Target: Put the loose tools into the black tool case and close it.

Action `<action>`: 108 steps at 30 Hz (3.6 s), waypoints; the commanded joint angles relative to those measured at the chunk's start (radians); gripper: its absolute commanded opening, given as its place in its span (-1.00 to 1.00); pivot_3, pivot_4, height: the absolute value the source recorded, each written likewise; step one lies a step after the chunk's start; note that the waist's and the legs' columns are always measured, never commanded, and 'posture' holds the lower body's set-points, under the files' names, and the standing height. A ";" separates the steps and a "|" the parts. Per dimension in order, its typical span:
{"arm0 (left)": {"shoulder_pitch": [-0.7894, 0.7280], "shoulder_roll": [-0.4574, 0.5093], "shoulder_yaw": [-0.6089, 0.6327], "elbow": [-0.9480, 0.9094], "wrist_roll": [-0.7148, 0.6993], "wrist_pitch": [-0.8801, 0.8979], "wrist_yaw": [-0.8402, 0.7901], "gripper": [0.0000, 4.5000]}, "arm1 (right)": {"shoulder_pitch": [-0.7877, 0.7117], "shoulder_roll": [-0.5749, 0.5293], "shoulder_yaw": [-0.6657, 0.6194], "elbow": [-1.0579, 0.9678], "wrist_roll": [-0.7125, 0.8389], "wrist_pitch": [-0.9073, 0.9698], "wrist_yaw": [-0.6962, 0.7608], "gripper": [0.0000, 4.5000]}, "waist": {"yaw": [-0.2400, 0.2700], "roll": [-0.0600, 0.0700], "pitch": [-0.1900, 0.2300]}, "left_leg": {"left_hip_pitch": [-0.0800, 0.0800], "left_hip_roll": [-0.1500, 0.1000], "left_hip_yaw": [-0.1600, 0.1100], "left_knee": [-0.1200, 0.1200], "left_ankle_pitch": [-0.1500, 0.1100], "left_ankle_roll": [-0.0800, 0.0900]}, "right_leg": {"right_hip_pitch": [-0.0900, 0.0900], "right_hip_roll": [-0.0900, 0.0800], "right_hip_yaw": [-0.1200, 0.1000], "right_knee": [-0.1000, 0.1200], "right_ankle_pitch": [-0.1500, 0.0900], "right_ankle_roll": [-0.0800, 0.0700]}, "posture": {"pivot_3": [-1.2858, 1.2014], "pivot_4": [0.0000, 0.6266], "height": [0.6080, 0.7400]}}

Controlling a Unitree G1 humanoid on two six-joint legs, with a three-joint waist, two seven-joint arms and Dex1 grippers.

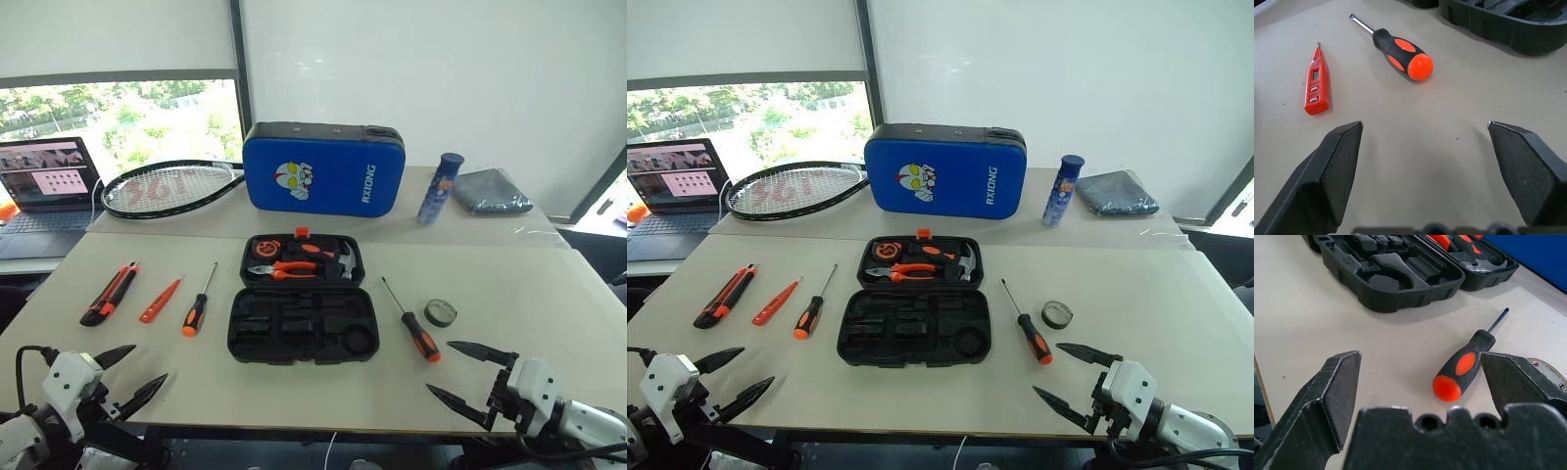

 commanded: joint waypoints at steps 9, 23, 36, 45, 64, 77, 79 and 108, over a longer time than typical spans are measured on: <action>0.130 -0.023 0.267 -0.154 -0.271 0.505 0.252 0.94 | -0.108 0.104 0.034 -0.190 0.243 0.023 0.016 1.00 | -0.013 0.000 0.000 | 0.000 0.004 -0.002 0.000 0.000 0.000 | -0.001 0.001 0.000 0.001 0.000 0.000 | 0.03 -0.52 1.00; 0.002 0.159 0.274 -0.373 -0.552 1.091 0.463 0.94 | -0.161 0.133 0.115 -0.198 0.175 -0.070 0.058 1.00 | 0.015 -0.004 -0.001 | 0.001 0.000 -0.004 0.000 0.001 -0.001 | 0.000 -0.001 -0.003 0.002 0.000 -0.001 | 0.03 -0.52 1.00; -0.869 0.033 -0.181 -0.105 -0.417 1.527 0.895 0.94 | -0.099 0.130 0.111 -0.166 0.167 -0.091 0.066 1.00 | 0.007 -0.004 -0.001 | -0.001 -0.002 -0.007 0.000 0.000 -0.002 | -0.002 0.000 -0.003 0.004 0.001 -0.002 | 0.03 -0.52 1.00; -0.958 -0.004 -0.321 0.014 -0.261 1.500 0.852 0.83 | -0.066 0.135 0.101 -0.202 0.161 -0.088 0.023 1.00 | 0.001 -0.004 -0.001 | 0.000 -0.004 -0.007 0.000 0.000 -0.003 | -0.002 0.000 -0.002 0.008 0.001 -0.001 | 0.03 -0.52 1.00; -0.903 0.134 -0.258 -0.051 -0.213 0.989 0.282 -0.67 | 0.022 0.118 0.054 -0.231 0.157 -0.086 -0.032 1.00 | 0.007 -0.005 -0.001 | -0.001 -0.004 -0.007 0.000 0.001 -0.003 | -0.003 0.000 -0.003 0.007 0.000 -0.001 | 0.03 -0.52 1.00; -1.238 0.034 -0.892 0.400 0.337 0.195 -0.339 -0.67 | 0.061 0.095 0.034 -0.306 0.154 -0.036 -0.094 1.00 | 0.023 -0.004 -0.001 | -0.005 -0.004 -0.006 0.000 0.001 -0.003 | -0.002 0.002 -0.003 0.000 0.001 0.000 | 0.03 -0.52 1.00; -1.278 0.002 -0.914 0.465 0.382 0.192 -0.331 -0.67 | 0.078 0.093 0.025 -0.327 0.156 -0.026 -0.106 1.00 | 0.022 -0.004 -0.001 | -0.006 -0.004 -0.006 0.000 0.001 -0.002 | -0.003 0.002 -0.003 0.000 0.001 0.000 | 0.03 -0.52 1.00; -1.379 -0.119 -0.923 0.677 0.613 0.139 -0.331 -0.67 | 0.151 0.130 0.047 -0.329 0.123 -0.068 -0.117 1.00 | 0.029 -0.004 -0.001 | -0.007 -0.004 -0.008 0.006 0.000 -0.001 | -0.001 0.002 -0.003 0.002 0.001 0.001 | 0.03 -0.52 1.00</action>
